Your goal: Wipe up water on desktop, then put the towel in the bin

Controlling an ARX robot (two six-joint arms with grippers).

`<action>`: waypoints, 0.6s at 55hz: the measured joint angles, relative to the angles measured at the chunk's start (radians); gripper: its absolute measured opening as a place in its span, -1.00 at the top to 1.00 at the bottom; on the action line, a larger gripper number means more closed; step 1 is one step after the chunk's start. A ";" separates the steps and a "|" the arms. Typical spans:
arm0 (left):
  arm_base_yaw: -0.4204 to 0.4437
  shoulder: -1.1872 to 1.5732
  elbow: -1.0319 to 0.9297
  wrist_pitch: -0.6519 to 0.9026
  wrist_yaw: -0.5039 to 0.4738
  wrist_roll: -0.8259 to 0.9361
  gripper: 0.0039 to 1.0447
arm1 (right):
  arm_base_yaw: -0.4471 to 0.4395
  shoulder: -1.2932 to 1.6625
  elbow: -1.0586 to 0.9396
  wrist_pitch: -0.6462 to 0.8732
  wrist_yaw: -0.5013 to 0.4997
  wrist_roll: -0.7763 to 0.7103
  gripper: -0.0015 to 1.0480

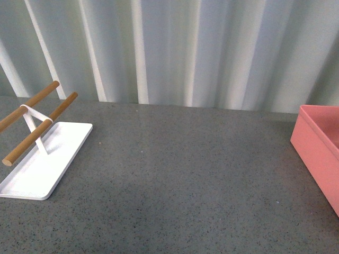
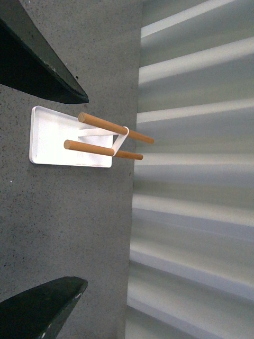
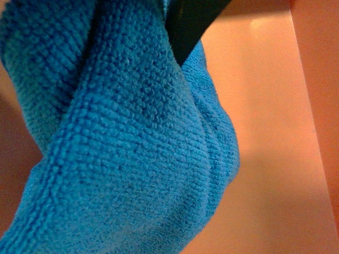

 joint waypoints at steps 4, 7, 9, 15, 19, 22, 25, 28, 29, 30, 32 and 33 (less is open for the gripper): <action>0.000 0.000 0.000 0.000 0.000 0.000 -0.88 | 0.000 0.000 0.009 -0.008 -0.002 0.002 0.30; 0.000 0.000 0.000 0.000 0.000 0.000 -0.88 | 0.001 0.000 0.019 -0.016 -0.004 0.006 0.13; 0.000 0.000 0.000 0.000 0.000 0.000 -0.88 | 0.003 0.000 0.027 -0.021 -0.006 0.006 0.03; 0.000 0.000 0.000 0.000 0.000 0.000 -0.88 | 0.007 -0.002 0.039 -0.035 -0.010 0.011 -0.27; 0.000 0.000 0.000 0.000 0.000 0.000 -0.88 | 0.012 -0.005 0.042 -0.047 -0.008 0.013 -0.47; 0.000 0.000 0.000 0.000 0.000 0.000 -0.88 | 0.014 -0.008 0.043 -0.058 -0.008 0.015 -0.61; 0.000 0.000 0.000 0.000 0.000 0.000 -0.88 | 0.016 -0.010 0.046 -0.071 0.000 0.016 -0.78; 0.000 0.000 0.000 0.000 0.000 0.000 -0.88 | 0.016 -0.012 0.051 -0.083 0.003 0.019 -0.89; 0.000 0.000 0.000 0.000 0.000 0.000 -0.88 | 0.016 -0.013 0.056 -0.089 0.003 0.021 -0.90; 0.000 0.000 0.000 0.000 0.000 0.000 -0.88 | 0.017 -0.014 0.061 -0.094 0.005 0.021 -0.88; 0.000 0.000 0.000 0.000 0.000 0.000 -0.88 | 0.018 -0.019 0.074 -0.104 0.007 0.024 -0.85; 0.000 0.000 0.000 0.000 0.000 0.000 -0.88 | 0.019 -0.022 0.082 -0.108 0.008 0.024 -0.86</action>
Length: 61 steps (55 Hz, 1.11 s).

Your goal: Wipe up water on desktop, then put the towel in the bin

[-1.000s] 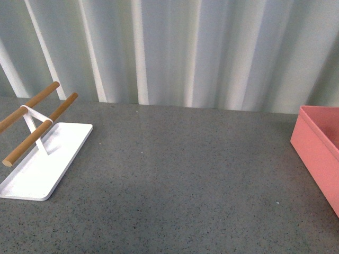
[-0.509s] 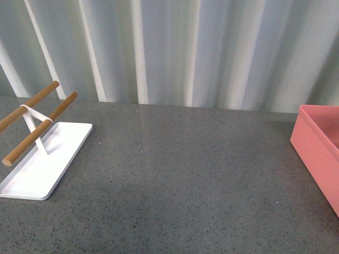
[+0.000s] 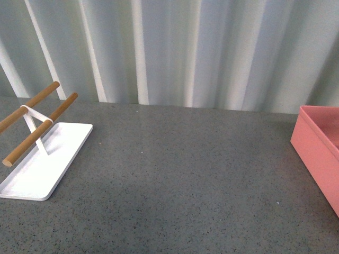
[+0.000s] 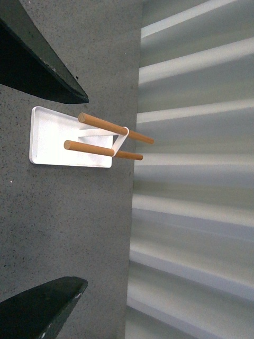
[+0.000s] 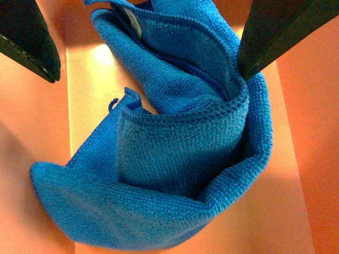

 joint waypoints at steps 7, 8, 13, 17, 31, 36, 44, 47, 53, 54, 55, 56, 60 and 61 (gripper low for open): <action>0.000 0.000 0.000 0.000 0.000 0.000 -0.88 | 0.011 -0.022 0.062 -0.005 0.002 0.010 -0.87; 0.000 0.000 0.000 0.000 0.000 0.000 -0.88 | 0.015 -0.027 0.076 0.000 0.001 0.011 -0.87; 0.000 0.000 0.000 0.000 0.000 0.000 -0.88 | 0.043 -0.083 0.117 0.093 -0.027 0.027 -0.87; 0.000 0.000 0.000 0.000 0.000 0.000 -0.88 | 0.067 -0.155 0.093 0.195 -0.060 0.034 -0.87; 0.000 0.000 0.000 0.000 0.000 0.000 -0.88 | 0.130 -0.599 -0.290 0.564 -0.158 0.063 -0.87; 0.000 0.000 0.000 0.000 0.000 0.000 -0.88 | 0.136 -0.782 -0.477 0.659 -0.151 0.055 -0.87; 0.000 0.000 0.000 0.000 0.000 0.000 -0.88 | 0.151 -1.040 -0.737 0.684 -0.129 0.029 -0.87; 0.000 0.000 0.000 0.000 0.000 0.000 -0.88 | 0.161 -1.128 -0.808 0.675 -0.138 0.039 -0.85; 0.000 0.000 0.000 0.000 0.000 0.000 -0.88 | 0.229 -1.353 -0.990 0.760 -0.077 0.159 -0.46; 0.000 0.000 0.000 0.000 0.000 0.000 -0.88 | 0.242 -1.390 -1.020 0.756 -0.064 0.168 -0.39; 0.000 0.000 0.000 0.000 0.000 0.000 -0.88 | 0.257 -1.432 -1.055 0.756 -0.054 0.183 -0.31; 0.000 0.000 0.000 0.000 0.000 0.000 -0.88 | 0.274 -1.477 -1.095 0.759 -0.050 0.193 -0.19; 0.000 0.000 0.000 0.000 0.001 0.000 -0.88 | 0.326 -1.541 -1.168 0.776 0.035 0.215 0.15; 0.000 0.000 0.000 0.000 0.001 0.000 -0.88 | 0.347 -1.550 -1.185 0.780 0.058 0.218 0.24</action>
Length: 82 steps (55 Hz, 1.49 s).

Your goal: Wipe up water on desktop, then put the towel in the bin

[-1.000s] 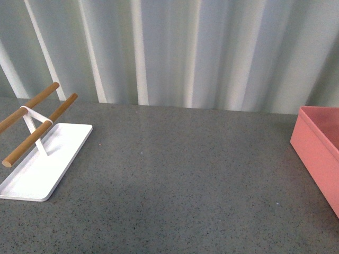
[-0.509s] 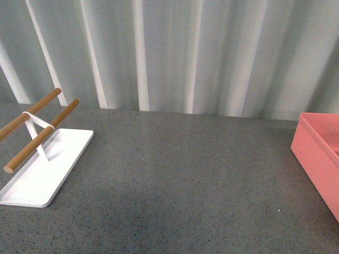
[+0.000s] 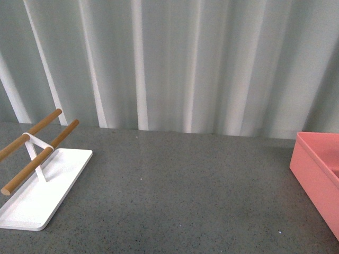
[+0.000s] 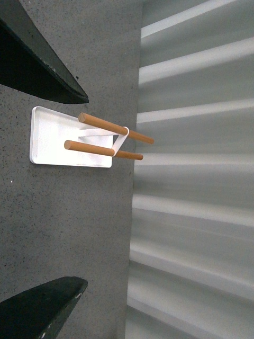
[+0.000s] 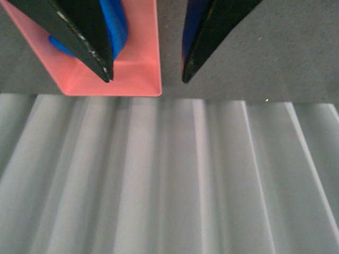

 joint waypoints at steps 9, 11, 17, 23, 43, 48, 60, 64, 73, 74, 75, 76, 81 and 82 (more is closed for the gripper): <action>0.000 0.000 0.000 0.000 -0.002 0.000 -0.88 | 0.040 -0.061 -0.093 0.016 0.006 0.005 0.84; 0.000 0.000 0.000 0.000 -0.002 0.000 -0.88 | 0.040 -0.080 -0.108 0.019 0.008 0.005 0.94; 0.000 0.000 0.000 0.000 -0.001 0.000 -0.88 | 0.040 -0.110 -0.138 0.019 0.008 0.008 0.93; 0.000 0.000 0.000 0.000 -0.001 0.000 -0.88 | 0.041 -0.143 -0.170 0.018 0.008 0.008 0.93; 0.000 0.000 0.000 0.000 -0.001 0.000 -0.88 | 0.041 -0.249 -0.233 -0.020 0.008 0.009 0.93; 0.000 0.000 0.000 0.000 -0.001 0.000 -0.88 | 0.041 -0.270 -0.242 -0.031 0.008 0.009 0.93; 0.000 0.000 0.000 0.000 -0.001 0.000 -0.88 | 0.041 -0.325 -0.269 -0.051 0.008 0.010 0.93; 0.000 0.000 0.000 0.000 -0.001 0.000 -0.88 | 0.042 -0.406 -0.272 -0.137 0.009 0.011 0.93; 0.000 -0.001 0.000 0.000 -0.001 0.000 -0.88 | 0.042 -0.507 -0.273 -0.218 0.011 0.011 0.93; 0.000 -0.001 0.000 0.000 -0.001 0.000 -0.88 | 0.042 -0.507 -0.273 -0.218 0.011 0.011 0.93; 0.000 0.000 0.000 0.000 -0.001 0.000 -0.88 | 0.042 -0.507 -0.273 -0.218 0.011 0.011 0.93; 0.000 -0.001 0.000 0.000 -0.001 0.000 -0.88 | 0.042 -0.507 -0.273 -0.218 0.011 0.011 0.93; 0.000 -0.001 0.000 0.000 -0.001 0.000 -0.88 | 0.042 -0.507 -0.273 -0.218 0.011 0.010 0.91; 0.000 -0.001 0.000 0.000 -0.001 0.000 -0.88 | 0.042 -0.507 -0.273 -0.218 0.011 0.011 0.85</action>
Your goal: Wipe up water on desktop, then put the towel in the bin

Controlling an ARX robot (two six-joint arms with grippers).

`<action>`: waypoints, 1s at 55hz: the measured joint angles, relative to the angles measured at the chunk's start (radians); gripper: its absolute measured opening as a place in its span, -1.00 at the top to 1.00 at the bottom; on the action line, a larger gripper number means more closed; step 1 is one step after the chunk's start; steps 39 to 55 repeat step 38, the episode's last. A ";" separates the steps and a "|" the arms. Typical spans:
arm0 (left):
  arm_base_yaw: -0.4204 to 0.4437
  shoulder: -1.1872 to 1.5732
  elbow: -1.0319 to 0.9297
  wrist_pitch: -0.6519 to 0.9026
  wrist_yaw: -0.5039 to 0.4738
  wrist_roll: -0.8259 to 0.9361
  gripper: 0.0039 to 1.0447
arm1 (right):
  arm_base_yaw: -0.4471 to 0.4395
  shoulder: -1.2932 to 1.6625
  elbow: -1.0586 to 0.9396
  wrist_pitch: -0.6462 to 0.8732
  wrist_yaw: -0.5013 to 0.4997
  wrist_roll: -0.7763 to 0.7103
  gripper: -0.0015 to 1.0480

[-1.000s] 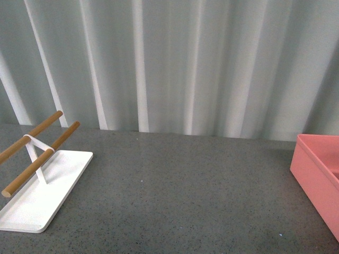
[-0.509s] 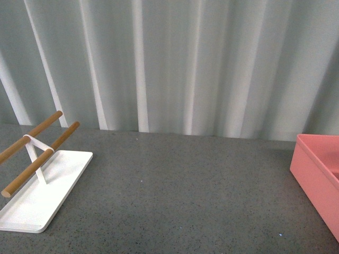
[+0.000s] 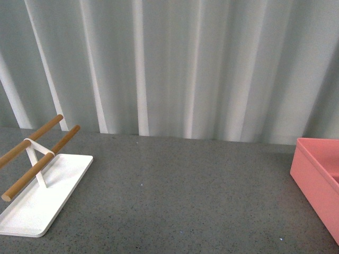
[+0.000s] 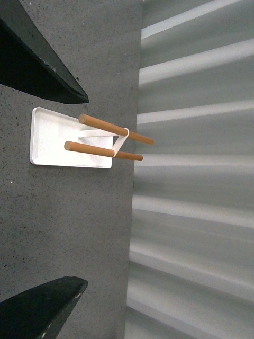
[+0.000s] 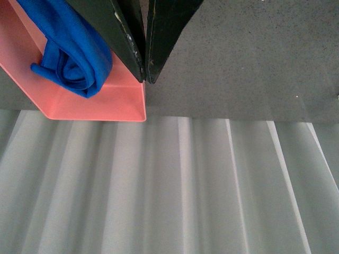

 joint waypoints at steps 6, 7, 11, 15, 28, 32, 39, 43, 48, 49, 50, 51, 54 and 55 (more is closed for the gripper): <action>0.000 0.000 0.000 0.000 0.000 0.000 -0.88 | 0.000 0.000 0.000 0.000 0.000 0.000 0.41; 0.000 0.000 0.000 0.000 0.000 0.000 -0.88 | 0.000 0.000 0.000 0.000 0.000 0.000 0.31; 0.000 0.000 0.000 0.000 0.000 0.000 -0.88 | 0.000 0.000 0.000 0.000 0.000 0.000 -0.03; 0.000 0.000 0.000 0.000 0.000 0.000 -0.88 | 0.000 0.000 0.000 0.000 0.000 0.000 -0.30; 0.000 0.000 0.000 0.000 0.000 0.000 -0.88 | 0.000 0.000 0.000 0.000 0.000 0.001 -0.86; 0.000 0.000 0.000 0.000 0.000 0.000 -0.88 | 0.000 0.000 0.000 0.000 0.000 0.001 -0.87; 0.000 0.000 0.000 0.000 0.000 0.000 -0.88 | 0.000 0.000 0.000 0.000 0.000 0.001 -0.87; 0.000 0.000 0.000 0.000 0.000 0.000 -0.88 | 0.000 0.000 0.000 0.000 0.000 0.001 -0.87; 0.000 0.000 0.000 0.000 0.000 0.000 -0.88 | 0.000 0.000 0.000 0.000 0.000 0.001 -0.87; 0.000 0.000 0.000 0.000 0.000 0.000 -0.88 | 0.000 0.000 0.000 0.000 0.000 0.001 -0.87; 0.000 0.000 0.000 0.000 0.000 0.000 -0.88 | 0.000 0.000 0.000 0.000 0.000 0.001 -0.87; 0.000 0.000 0.000 0.000 0.000 0.000 -0.88 | 0.000 0.000 0.000 0.000 0.000 0.001 -0.87; 0.000 0.000 0.000 0.000 0.000 0.000 -0.88 | 0.000 0.000 0.000 0.000 0.000 0.001 -0.87; 0.000 0.000 0.000 0.000 0.000 0.000 -0.88 | 0.000 0.000 0.000 0.000 0.000 0.001 -0.87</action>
